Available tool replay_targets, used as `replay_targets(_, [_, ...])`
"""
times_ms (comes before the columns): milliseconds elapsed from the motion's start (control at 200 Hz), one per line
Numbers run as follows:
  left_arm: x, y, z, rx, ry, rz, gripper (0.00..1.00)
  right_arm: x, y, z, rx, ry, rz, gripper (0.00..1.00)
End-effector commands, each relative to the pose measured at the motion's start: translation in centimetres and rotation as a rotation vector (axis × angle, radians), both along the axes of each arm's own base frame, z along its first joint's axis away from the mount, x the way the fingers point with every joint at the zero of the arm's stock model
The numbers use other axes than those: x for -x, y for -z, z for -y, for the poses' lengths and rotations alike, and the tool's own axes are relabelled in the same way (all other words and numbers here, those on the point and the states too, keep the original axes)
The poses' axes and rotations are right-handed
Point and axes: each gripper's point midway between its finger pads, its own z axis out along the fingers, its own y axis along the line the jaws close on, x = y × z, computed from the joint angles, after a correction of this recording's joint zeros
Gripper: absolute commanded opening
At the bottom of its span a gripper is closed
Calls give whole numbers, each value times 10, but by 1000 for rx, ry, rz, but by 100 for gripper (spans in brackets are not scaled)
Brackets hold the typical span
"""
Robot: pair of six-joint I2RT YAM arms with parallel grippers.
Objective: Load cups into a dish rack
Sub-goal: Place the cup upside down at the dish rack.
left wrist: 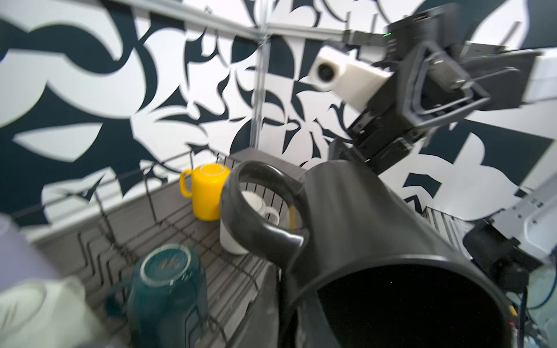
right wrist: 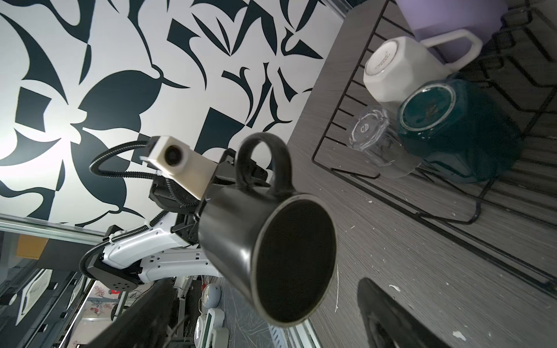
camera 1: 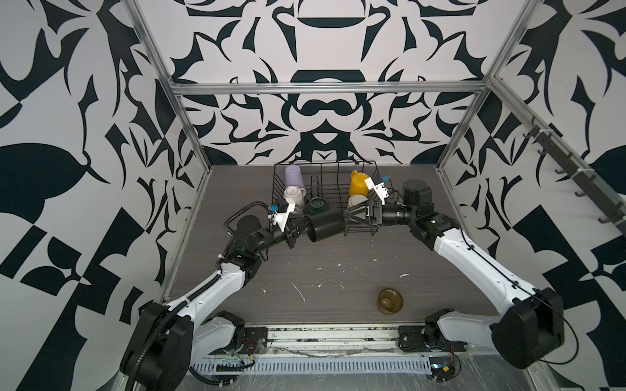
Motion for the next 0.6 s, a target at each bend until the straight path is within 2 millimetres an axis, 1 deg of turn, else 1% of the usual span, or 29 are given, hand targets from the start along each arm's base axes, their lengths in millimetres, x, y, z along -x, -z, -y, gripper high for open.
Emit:
replay_targets(0, [28, -54, 4, 81, 124, 335, 0, 5, -16, -5, -15, -43, 35, 97])
replay_targets(60, [31, -56, 6, 90, 144, 368, 0, 4, -14, -6, -15, -49, 27, 97])
replay_targets(145, [29, -56, 7, 102, 150, 365, 0, 7, -15, -10, -20, -64, 29, 97])
replay_targets(255, [26, -54, 8, 102, 151, 362, 0, 15, -18, -18, -31, -108, 41, 97])
replay_targets(365, [25, -55, 9, 105, 151, 363, 0, 21, -16, -27, -25, -141, 40, 97])
replay_targets(515, [26, -58, 9, 113, 161, 366, 0, 22, -8, -35, -12, -150, 25, 97])
replay_targets(595, [26, -58, 9, 116, 167, 361, 0, 23, -10, -40, -16, -161, 29, 97])
